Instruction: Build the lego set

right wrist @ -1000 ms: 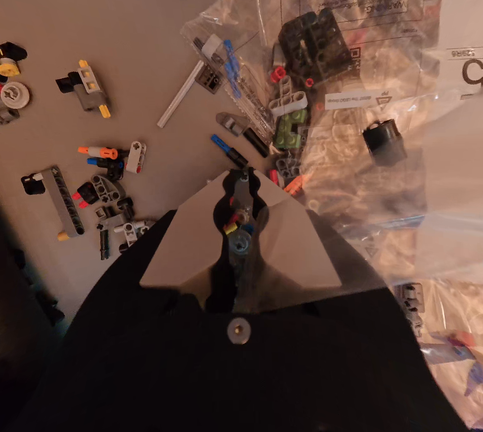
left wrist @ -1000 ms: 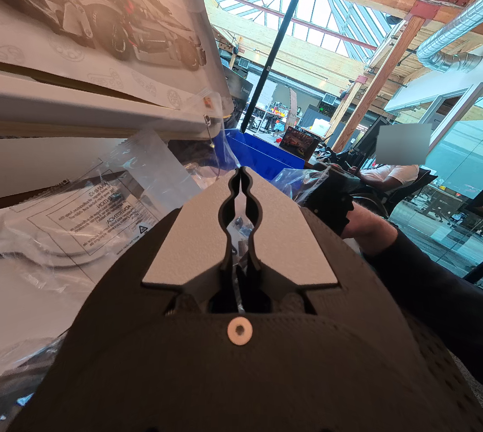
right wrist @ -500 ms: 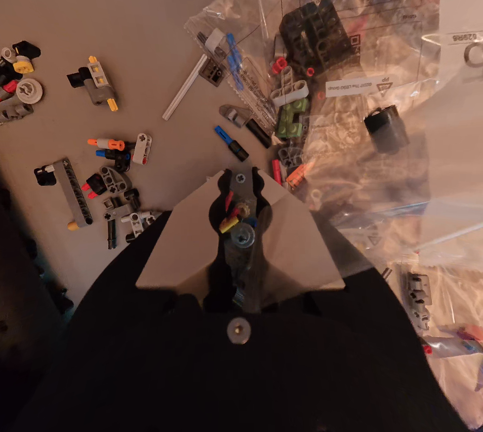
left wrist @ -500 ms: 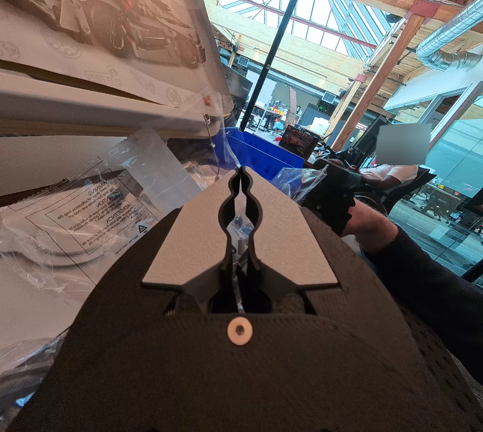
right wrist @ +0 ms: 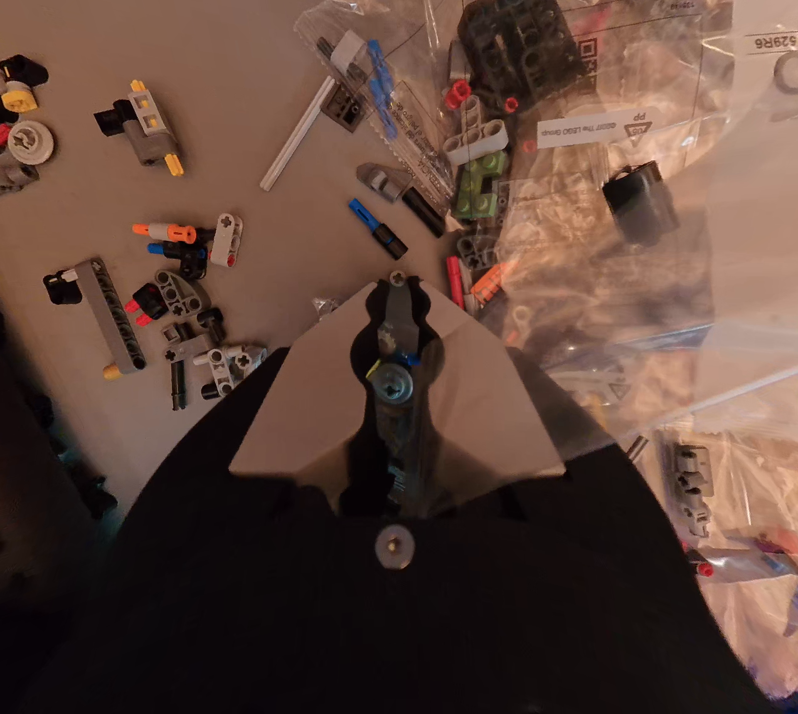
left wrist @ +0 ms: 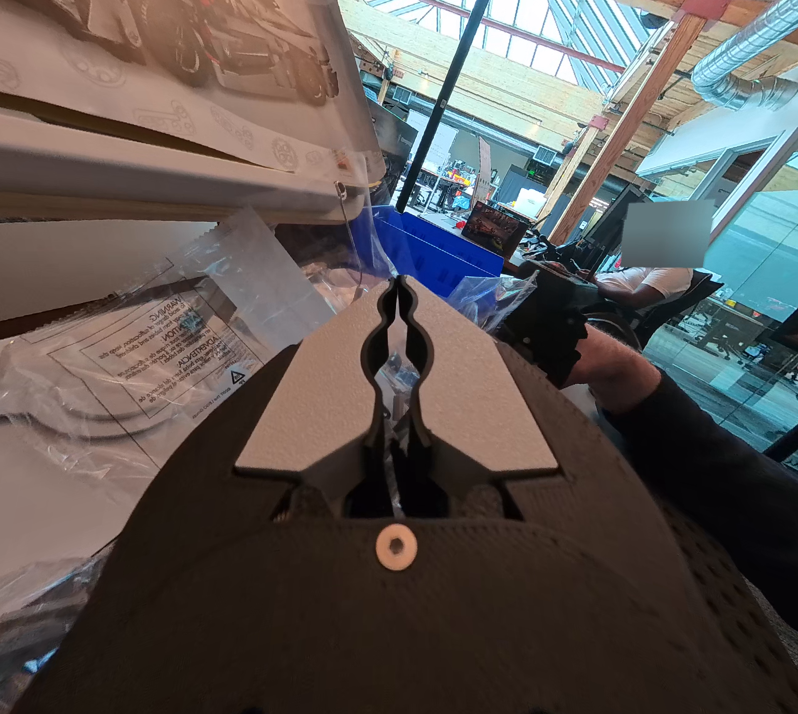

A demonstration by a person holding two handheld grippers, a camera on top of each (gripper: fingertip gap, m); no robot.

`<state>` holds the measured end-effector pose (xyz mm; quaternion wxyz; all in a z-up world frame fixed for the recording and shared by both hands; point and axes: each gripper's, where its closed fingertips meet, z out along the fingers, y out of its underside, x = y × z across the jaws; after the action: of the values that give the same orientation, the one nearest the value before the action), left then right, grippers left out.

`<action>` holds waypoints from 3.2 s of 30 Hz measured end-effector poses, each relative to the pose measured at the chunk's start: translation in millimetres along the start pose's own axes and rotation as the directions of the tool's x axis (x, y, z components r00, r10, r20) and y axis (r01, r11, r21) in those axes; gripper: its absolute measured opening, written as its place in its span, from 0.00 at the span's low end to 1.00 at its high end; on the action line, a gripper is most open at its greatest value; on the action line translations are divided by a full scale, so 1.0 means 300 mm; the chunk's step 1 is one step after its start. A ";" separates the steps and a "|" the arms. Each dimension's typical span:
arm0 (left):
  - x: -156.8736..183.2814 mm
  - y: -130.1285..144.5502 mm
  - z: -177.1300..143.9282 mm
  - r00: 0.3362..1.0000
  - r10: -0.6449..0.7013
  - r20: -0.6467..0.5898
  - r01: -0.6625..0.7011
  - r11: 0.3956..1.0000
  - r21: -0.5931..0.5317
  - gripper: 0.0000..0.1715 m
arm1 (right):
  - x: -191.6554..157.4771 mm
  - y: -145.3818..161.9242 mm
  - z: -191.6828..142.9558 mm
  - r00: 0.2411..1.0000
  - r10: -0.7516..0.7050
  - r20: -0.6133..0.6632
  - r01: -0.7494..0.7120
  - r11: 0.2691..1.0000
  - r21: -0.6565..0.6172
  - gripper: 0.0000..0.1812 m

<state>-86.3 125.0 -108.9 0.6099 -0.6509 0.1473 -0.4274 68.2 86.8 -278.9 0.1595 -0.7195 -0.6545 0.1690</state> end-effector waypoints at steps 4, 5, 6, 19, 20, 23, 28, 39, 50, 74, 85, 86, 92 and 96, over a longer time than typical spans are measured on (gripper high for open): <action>0.000 0.000 0.000 1.000 0.000 -0.001 0.000 1.000 0.000 0.00 | -0.001 -0.005 0.004 1.000 -0.007 -0.002 0.007 1.000 0.003 0.02; 0.001 0.000 0.000 1.000 0.000 -0.001 0.000 1.000 -0.001 0.00 | 0.000 -0.006 0.004 1.000 -0.005 -0.001 0.005 1.000 0.005 0.02; 0.001 0.000 0.000 1.000 -0.001 -0.001 0.001 1.000 -0.001 0.00 | 0.000 -0.007 0.004 1.000 0.000 0.001 0.000 1.000 0.008 0.02; -0.001 -0.009 -0.008 1.000 -0.002 0.001 0.002 1.000 0.008 0.00 | 0.074 -0.016 -0.096 0.993 0.086 -0.084 -0.072 0.986 0.153 0.02; -0.001 -0.010 -0.008 1.000 -0.003 0.000 0.003 1.000 0.008 0.00 | 0.085 -0.014 -0.118 0.990 0.103 -0.098 -0.084 0.980 0.182 0.02; 0.001 -0.011 -0.007 1.000 -0.004 -0.004 0.004 1.000 0.008 0.00 | 0.120 -0.011 -0.197 0.977 0.156 -0.146 -0.112 0.956 0.271 0.02; 0.007 -0.001 0.002 1.000 -0.002 -0.012 0.002 1.000 -0.006 0.00 | 0.180 -0.052 -0.407 0.933 0.252 -0.255 -0.115 0.885 0.452 0.02; 0.021 0.038 0.033 0.999 0.010 -0.031 -0.012 0.998 -0.056 0.00 | 0.050 -0.497 -0.682 0.876 0.074 -0.476 0.233 0.800 0.553 0.02; 0.029 0.054 0.049 0.999 0.021 -0.039 -0.024 0.996 -0.081 0.00 | 0.031 -0.556 -0.873 0.858 0.177 -0.482 0.263 0.654 0.709 0.02; 0.032 0.069 0.051 0.999 0.038 -0.036 -0.042 0.994 -0.099 0.00 | 0.098 -0.519 -0.363 0.946 0.066 -0.316 0.094 0.880 0.465 0.07; 0.008 0.046 0.035 0.999 0.039 -0.003 -0.039 0.997 -0.065 0.00 | 0.136 -0.242 -0.304 0.974 0.087 -0.208 -0.013 0.943 0.333 0.07; 0.007 0.046 0.034 0.999 0.039 -0.001 -0.039 0.997 -0.064 0.00 | 0.139 -0.214 -0.273 0.977 0.092 -0.195 -0.032 0.956 0.291 0.07; 0.004 0.047 0.032 0.999 0.036 0.001 -0.036 0.997 -0.065 0.00 | 0.032 -0.130 -0.075 1.000 -0.020 -0.015 0.021 0.998 0.058 0.06; 0.007 0.053 0.035 0.999 0.038 -0.001 -0.038 0.997 -0.073 0.00 | -0.035 -0.114 0.043 0.992 -0.119 0.036 0.122 0.988 -0.093 0.10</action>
<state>-72.2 127.3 -121.5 0.5937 -0.6699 0.1753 -0.4098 31.2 79.6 -274.6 0.1253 -0.6827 -0.7064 0.1385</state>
